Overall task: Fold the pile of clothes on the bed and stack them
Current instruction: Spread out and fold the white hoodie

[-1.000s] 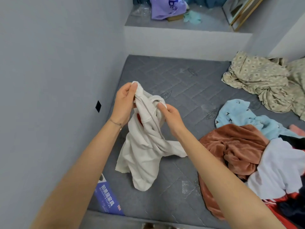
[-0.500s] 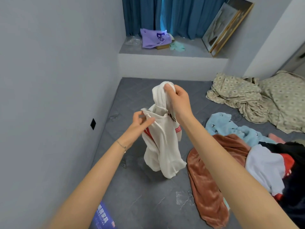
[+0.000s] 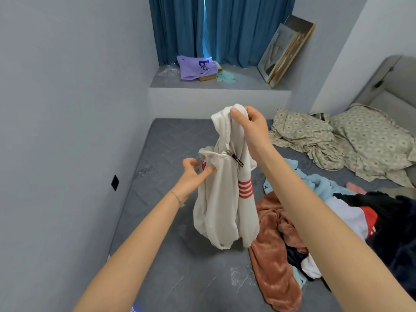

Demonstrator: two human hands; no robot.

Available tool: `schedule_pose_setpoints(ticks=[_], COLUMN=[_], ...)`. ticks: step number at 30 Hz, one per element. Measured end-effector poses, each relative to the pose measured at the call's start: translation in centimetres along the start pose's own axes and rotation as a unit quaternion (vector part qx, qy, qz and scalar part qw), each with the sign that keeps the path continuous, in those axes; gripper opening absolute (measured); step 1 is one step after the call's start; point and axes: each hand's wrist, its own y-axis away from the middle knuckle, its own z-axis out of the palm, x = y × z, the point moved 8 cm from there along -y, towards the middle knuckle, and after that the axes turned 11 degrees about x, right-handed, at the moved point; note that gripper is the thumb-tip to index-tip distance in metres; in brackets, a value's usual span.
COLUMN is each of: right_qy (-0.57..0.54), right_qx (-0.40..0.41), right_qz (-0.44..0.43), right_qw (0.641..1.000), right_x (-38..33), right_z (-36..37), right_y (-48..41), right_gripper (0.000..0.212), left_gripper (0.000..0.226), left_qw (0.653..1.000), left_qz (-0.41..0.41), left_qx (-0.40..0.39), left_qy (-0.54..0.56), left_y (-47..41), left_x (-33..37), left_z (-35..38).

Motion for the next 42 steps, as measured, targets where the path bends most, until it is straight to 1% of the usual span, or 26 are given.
schedule_pose_setpoints(ticks=[1, 2, 4, 6, 8, 9, 11, 12, 14, 16, 18, 20, 23, 25, 27, 29, 34, 38, 42], right_qy=[-0.001, 0.000, 0.002, 0.004, 0.005, 0.006, 0.007, 0.007, 0.018, 0.054, 0.095, 0.142, 0.210, 0.232, 0.222, 0.190, 0.108, 0.070, 0.014], right_qx=[0.003, 0.006, 0.009, 0.006, 0.000, -0.002, 0.008, 0.017, 0.028, 0.023, 0.016, 0.019, 0.022, 0.018, 0.021, 0.023, 0.014, -0.008, -0.061], right_qz=[-0.001, -0.002, -0.007, -0.010, -0.010, -0.007, 0.003, 0.009, 0.015, 0.011, -0.001, -0.024, -0.056, -0.079, -0.112, -0.138, -0.166, -0.161, -0.149], right_qw=[1.000, 1.000, 1.000, 1.000, 1.000, 1.000, 1.000, 1.000, 0.999, 0.998, 0.995, 0.989, 0.976, 0.969, 0.968, 0.972, 0.980, 0.984, 0.987], right_x=[0.0, 0.0, 0.1, 0.3, 0.9, 1.3, 2.1, 2.5, 3.1, 3.4, 3.5, 3.0, 1.9, 1.0, -0.5, -2.4, -6.0, -7.2, -7.8], right_z=[-0.4, -0.8, -1.5, -1.8, -1.9, -2.0, -3.0, -3.7, -5.3, -6.3, -6.8, -7.3, -8.3, -8.5, -8.4, -8.0, -7.6, -7.5, -6.7], right_y=[-0.1, -0.2, -0.4, -0.3, 0.1, 0.2, 0.3, 0.2, -0.1, -0.1, 0.1, 0.4, 0.8, 1.3, 1.9, 2.8, 4.6, 6.1, 7.6], right_gripper=[0.020, 0.020, 0.021, 0.022, 0.024, 0.025, 0.025, 0.027, 0.029, 0.029, 0.030, 0.034, 0.036, 0.038, 0.041, 0.043, 0.040, 0.039, 0.042], left_gripper=[0.058, 0.057, 0.061, 0.052, 0.040, 0.030, 0.012, 0.013, 0.024, 0.031, 0.033, 0.031, 0.031, 0.031, 0.033, 0.036, 0.037, 0.036, 0.037], left_qw=[1.000, 0.999, 0.998, 0.995, 0.991, 0.992, 0.994, 0.996, 0.996, 0.994, 0.988, 0.982, 0.977, 0.972, 0.968, 0.962, 0.936, 0.929, 0.927], left_qz=[0.014, 0.030, 0.039, 0.047, 0.085, 0.092, 0.079, 0.072, 0.065, 0.072, 0.091, 0.117, 0.153, 0.182, 0.210, 0.235, 0.286, 0.290, 0.277], left_qx=[0.006, -0.007, -0.055, -0.080, -0.052, -0.037, -0.018, -0.010, 0.013, 0.028, 0.058, 0.097, 0.138, 0.145, 0.138, 0.138, 0.201, 0.221, 0.235], left_qy=[-0.009, -0.014, -0.006, -0.046, -0.085, -0.079, -0.067, -0.060, -0.059, -0.076, -0.106, -0.109, -0.054, -0.016, 0.010, 0.026, 0.049, 0.066, 0.090], left_y=[0.0, 0.2, 1.1, 1.7, 1.5, 1.3, 0.9, 0.7, 0.1, -0.2, -0.3, 0.0, 1.4, 2.8, 4.4, 6.0, 9.9, 12.4, 15.1], left_x=[0.0, 0.1, 0.1, -0.1, 0.2, 0.4, 0.6, 0.8, 0.8, 1.2, 2.3, 4.0, 6.9, 9.1, 11.3, 13.3, 16.5, 16.6, 16.1], left_z=[0.0, 0.4, 1.6, 2.7, 3.2, 3.1, 2.4, 1.6, -0.4, -1.8, -2.8, -3.5, -4.6, -5.1, -5.3, -5.4, -7.2, -8.9, -9.4])
